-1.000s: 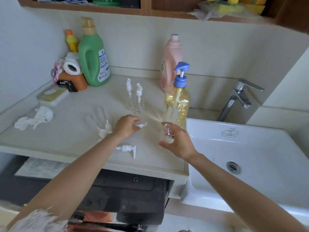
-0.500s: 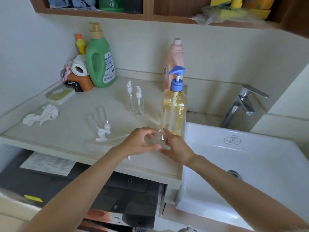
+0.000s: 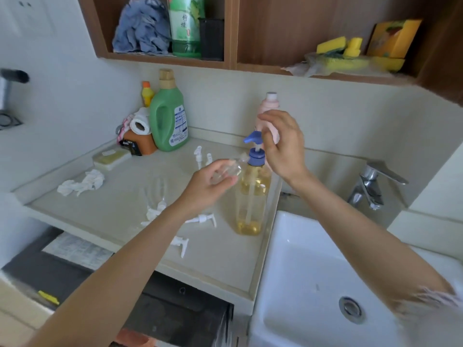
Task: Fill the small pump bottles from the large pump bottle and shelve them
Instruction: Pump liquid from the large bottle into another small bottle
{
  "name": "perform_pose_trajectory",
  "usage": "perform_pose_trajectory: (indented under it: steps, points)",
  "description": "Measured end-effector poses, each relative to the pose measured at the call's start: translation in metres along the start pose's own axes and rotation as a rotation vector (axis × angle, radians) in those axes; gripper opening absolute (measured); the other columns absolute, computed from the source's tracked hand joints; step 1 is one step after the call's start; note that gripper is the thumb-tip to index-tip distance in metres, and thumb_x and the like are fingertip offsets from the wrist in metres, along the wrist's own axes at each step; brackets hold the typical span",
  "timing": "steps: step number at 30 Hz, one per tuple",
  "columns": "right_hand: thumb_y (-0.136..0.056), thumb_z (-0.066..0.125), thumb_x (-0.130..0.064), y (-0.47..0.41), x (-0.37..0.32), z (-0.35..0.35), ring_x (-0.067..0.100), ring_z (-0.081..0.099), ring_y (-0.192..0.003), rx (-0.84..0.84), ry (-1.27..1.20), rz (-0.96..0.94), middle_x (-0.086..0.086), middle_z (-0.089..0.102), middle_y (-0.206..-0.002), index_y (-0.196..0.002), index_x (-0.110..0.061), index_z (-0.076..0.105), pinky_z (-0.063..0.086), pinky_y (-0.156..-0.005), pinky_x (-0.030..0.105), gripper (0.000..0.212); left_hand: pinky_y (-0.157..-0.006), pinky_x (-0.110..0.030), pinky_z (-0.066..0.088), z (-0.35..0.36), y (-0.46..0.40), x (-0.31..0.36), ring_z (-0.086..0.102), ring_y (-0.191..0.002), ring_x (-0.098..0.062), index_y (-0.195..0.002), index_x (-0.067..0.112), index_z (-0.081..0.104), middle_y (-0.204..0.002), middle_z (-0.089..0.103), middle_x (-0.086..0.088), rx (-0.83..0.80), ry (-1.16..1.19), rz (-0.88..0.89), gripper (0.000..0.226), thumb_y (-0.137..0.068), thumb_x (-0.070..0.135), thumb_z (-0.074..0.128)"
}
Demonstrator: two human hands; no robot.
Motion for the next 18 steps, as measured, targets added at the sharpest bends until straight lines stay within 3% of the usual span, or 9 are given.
perform_pose_trajectory:
  steps: [3, 6, 9, 14, 18]
  points:
    - [-0.093, 0.045, -0.022, 0.005, 0.016, 0.016, 0.023, 0.065, -0.1, -0.1, -0.033, 0.036, 0.007, 0.07, -0.106, -0.101, -0.004, 0.073, 0.043, -0.088, 0.02, 0.034, -0.085, -0.032, 0.052, 0.006, -0.005, 0.011, 0.066, -0.101, -0.019, -0.12, 0.032, 0.059, -0.102, 0.062, 0.024, 0.067, 0.026, -0.007, 0.035, -0.087, 0.033, 0.068]
    - [-0.096, 0.044, -0.033, 0.012, 0.023, 0.015, 0.012, 0.064, -0.098, -0.094, -0.16, 0.044, 0.003, 0.072, -0.103, -0.098, -0.005, 0.074, 0.046, -0.089, 0.017, 0.041, -0.086, -0.043, 0.055, 0.009, -0.004, 0.017, 0.067, -0.092, -0.017, -0.117, 0.039, 0.06, -0.108, 0.066, 0.015, 0.169, 0.02, 0.006, 0.044, -0.077, 0.054, 0.068]
    - [-0.095, 0.05, -0.029, 0.008, 0.026, 0.014, 0.007, 0.063, -0.098, -0.083, -0.249, 0.034, 0.002, 0.072, -0.1, -0.095, -0.005, 0.074, 0.044, -0.091, 0.015, 0.034, -0.083, -0.053, 0.055, 0.006, -0.001, 0.015, 0.062, -0.077, -0.015, -0.115, 0.038, 0.062, -0.107, 0.067, 0.006, 0.243, 0.057, -0.015, 0.055, -0.068, 0.065, 0.068]
    - [-0.095, 0.055, -0.021, 0.008, 0.032, 0.017, 0.001, 0.062, -0.097, -0.087, -0.372, 0.038, 0.0, 0.07, -0.101, -0.096, -0.004, 0.074, 0.044, -0.091, 0.015, 0.025, -0.085, -0.051, 0.055, 0.006, 0.009, 0.022, 0.067, -0.093, -0.014, -0.108, 0.042, 0.063, -0.106, 0.069, 0.008, 0.319, 0.067, -0.017, 0.044, -0.067, 0.056, 0.071]
    - [-0.093, 0.059, -0.008, 0.005, 0.034, 0.02, -0.011, 0.059, -0.096, -0.105, -0.422, 0.037, -0.004, 0.067, -0.099, -0.095, -0.004, 0.074, 0.041, -0.089, 0.009, 0.016, -0.084, -0.049, 0.056, 0.011, 0.018, 0.032, 0.066, -0.09, -0.012, -0.105, 0.046, 0.063, -0.1, 0.07, 0.011, 0.38, 0.069, 0.011, 0.033, -0.073, 0.049, 0.071]
Point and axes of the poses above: each hand's wrist, its own y-axis away from the middle knuckle, its own z-axis out of the palm, x = y × z, the point moved 8 cm from there along -y, towards the middle knuckle
